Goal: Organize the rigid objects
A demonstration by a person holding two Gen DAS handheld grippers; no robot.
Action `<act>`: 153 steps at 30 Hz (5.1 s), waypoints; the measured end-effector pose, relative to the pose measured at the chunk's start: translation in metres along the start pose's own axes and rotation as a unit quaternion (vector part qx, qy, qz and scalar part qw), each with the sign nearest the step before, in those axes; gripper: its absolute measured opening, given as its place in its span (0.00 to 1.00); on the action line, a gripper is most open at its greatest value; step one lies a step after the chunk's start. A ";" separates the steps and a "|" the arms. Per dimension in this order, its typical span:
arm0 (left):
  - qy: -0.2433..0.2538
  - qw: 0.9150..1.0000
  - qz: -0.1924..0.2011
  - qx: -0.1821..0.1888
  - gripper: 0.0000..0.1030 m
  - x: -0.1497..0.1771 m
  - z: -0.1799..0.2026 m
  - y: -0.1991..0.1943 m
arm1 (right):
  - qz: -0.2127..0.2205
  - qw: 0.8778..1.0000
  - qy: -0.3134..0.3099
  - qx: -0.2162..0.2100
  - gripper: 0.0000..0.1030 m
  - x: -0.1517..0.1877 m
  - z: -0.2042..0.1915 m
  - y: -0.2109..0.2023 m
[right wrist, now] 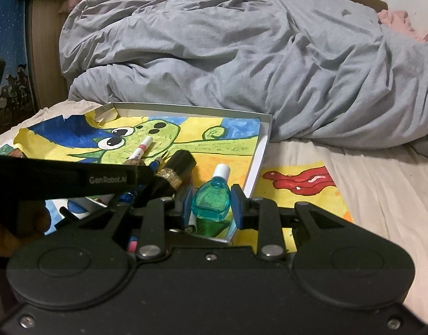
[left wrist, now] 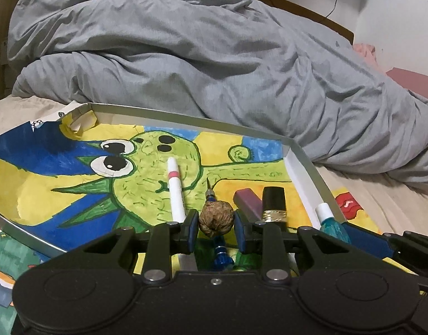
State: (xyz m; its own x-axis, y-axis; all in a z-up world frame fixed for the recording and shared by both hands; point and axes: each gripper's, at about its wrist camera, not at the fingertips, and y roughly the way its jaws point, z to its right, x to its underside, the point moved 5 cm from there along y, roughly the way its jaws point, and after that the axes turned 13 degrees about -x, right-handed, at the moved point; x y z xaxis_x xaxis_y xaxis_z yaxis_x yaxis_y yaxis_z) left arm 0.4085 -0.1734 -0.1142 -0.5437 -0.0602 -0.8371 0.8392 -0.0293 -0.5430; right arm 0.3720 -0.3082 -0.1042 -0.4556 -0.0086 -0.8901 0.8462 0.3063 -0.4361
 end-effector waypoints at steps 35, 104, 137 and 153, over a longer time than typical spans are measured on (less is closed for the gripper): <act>-0.047 0.985 0.150 -0.068 0.99 -0.058 -0.083 -0.166 | 0.135 0.991 0.006 -0.008 1.00 -0.076 -0.053 -0.117; 0.010 0.989 0.087 -0.119 0.99 0.099 -0.142 -0.266 | -0.007 0.999 -0.008 0.048 1.00 0.061 -0.130 -0.152; 0.025 0.998 0.023 -0.049 0.99 0.049 -0.131 -0.143 | -0.078 0.989 -0.064 -0.110 1.00 0.029 -0.098 -0.022; 0.035 0.999 -0.015 -0.016 0.77 0.047 -0.121 -0.084 | -0.085 0.988 0.007 -0.130 0.83 0.022 -0.045 0.038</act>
State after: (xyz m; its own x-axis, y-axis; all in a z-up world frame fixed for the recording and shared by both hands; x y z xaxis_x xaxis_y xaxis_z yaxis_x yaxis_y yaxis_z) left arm 0.3115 -0.0528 -0.1161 -0.5693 0.0100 -0.8220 0.8221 0.0010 -0.5694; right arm 0.3816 -0.2542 -0.1345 -0.5912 -0.0681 -0.8036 0.6575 0.5363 -0.5292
